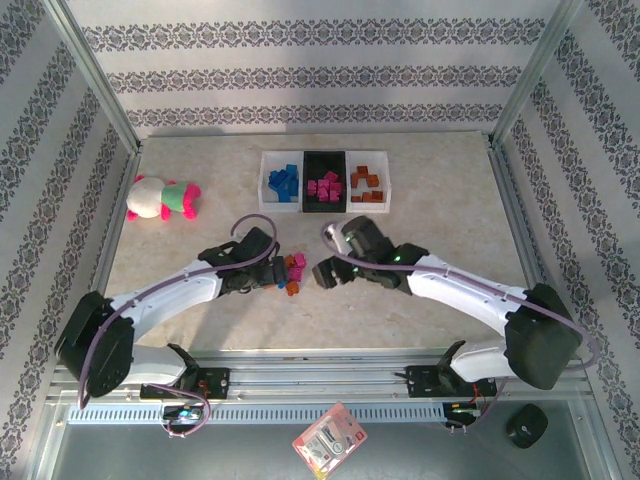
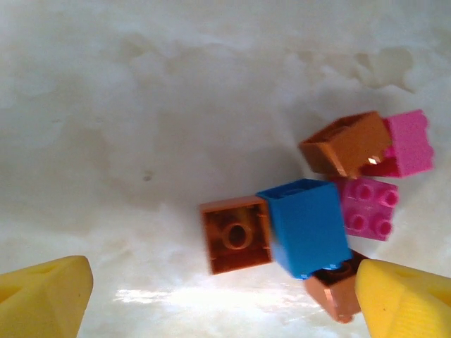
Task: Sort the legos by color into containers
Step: Pick up the lego from the bottom-center of the table.
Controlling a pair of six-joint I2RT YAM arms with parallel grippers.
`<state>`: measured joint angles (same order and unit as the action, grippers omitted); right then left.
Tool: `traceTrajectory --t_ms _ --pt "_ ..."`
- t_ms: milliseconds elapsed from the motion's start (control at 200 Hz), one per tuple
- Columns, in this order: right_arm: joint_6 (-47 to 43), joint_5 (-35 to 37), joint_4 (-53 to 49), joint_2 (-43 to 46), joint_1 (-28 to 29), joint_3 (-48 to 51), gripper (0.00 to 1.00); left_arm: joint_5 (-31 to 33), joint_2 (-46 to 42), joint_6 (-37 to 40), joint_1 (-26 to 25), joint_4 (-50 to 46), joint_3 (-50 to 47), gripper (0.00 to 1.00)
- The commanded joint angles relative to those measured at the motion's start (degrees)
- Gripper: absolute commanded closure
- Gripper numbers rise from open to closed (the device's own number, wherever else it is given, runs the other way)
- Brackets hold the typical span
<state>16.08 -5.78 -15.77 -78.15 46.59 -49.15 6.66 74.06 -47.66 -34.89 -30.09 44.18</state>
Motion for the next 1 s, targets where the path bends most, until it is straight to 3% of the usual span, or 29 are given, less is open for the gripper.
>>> traceTrajectory --t_ms 0,275,620,754,914,994 --pt "6.7 5.0 2.6 -4.2 4.9 -0.6 0.14 1.6 -4.4 -3.2 3.5 0.5 -2.8 0.04" --pt "11.6 5.0 -1.1 -19.9 9.7 -10.7 0.15 -0.7 -11.7 -1.1 12.4 -1.5 -6.6 0.04" --pt "11.2 3.1 -11.5 -32.0 9.8 -23.1 0.33 0.5 -14.9 1.1 14.1 -3.3 -7.6 0.02" --pt "11.1 3.4 -13.3 -32.9 9.8 -24.7 0.41 0.4 -14.8 1.6 14.1 -3.2 -7.6 0.02" --pt "11.8 4.4 -13.4 -29.7 9.3 -23.3 0.63 -0.4 -14.2 3.0 14.1 -2.3 -7.4 0.02" --pt "12.4 4.8 -13.7 -27.1 8.9 -22.1 0.65 -1.5 -13.1 4.5 14.1 -1.9 -6.9 0.01"
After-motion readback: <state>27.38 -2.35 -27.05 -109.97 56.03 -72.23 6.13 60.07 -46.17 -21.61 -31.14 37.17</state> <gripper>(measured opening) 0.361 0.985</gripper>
